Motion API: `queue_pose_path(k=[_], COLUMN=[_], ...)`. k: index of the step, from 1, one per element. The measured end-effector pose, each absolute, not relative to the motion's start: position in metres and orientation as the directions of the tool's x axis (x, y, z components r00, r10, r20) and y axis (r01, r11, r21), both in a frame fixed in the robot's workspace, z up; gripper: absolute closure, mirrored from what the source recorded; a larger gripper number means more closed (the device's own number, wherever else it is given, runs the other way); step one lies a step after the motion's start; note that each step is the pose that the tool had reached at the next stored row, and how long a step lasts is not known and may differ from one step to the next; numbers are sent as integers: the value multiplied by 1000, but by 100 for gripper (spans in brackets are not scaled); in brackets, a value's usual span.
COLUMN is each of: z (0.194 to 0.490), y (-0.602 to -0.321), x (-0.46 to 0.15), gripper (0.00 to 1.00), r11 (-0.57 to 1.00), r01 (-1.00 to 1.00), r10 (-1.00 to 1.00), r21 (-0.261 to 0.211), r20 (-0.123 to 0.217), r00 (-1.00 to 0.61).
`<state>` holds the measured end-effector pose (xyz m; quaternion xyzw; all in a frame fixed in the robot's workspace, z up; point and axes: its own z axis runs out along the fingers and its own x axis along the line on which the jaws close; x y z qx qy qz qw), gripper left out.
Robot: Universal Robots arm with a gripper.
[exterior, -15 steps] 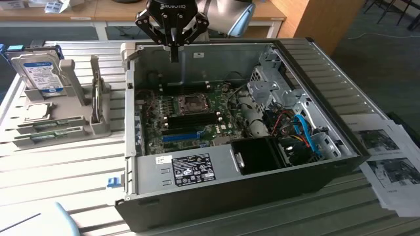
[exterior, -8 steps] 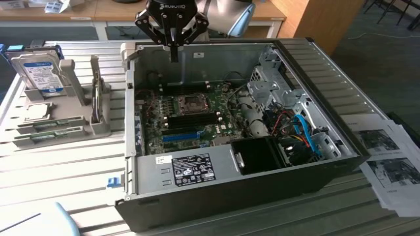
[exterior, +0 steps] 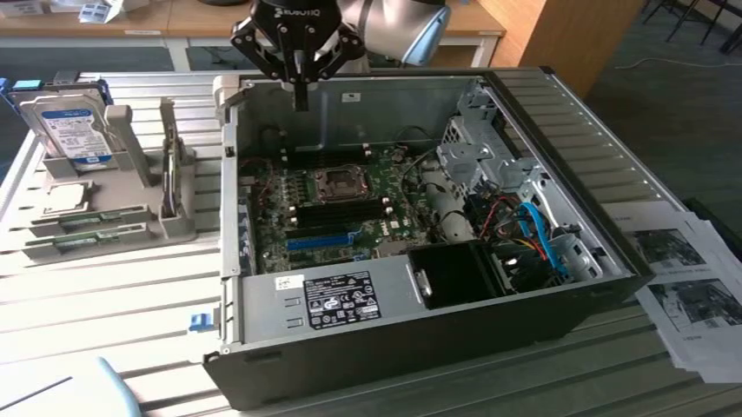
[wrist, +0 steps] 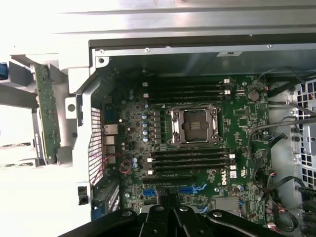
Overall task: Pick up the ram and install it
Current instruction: 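Reach for the ram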
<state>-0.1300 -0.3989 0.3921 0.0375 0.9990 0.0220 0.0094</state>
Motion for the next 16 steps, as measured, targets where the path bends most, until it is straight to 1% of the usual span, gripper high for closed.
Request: queue_pose_path(k=[16], z=[390], y=[-399], x=[-155], gripper=[91], r11=[996], r01=[75], r10=[75], r21=[44], r20=[-3], r00=[-997])
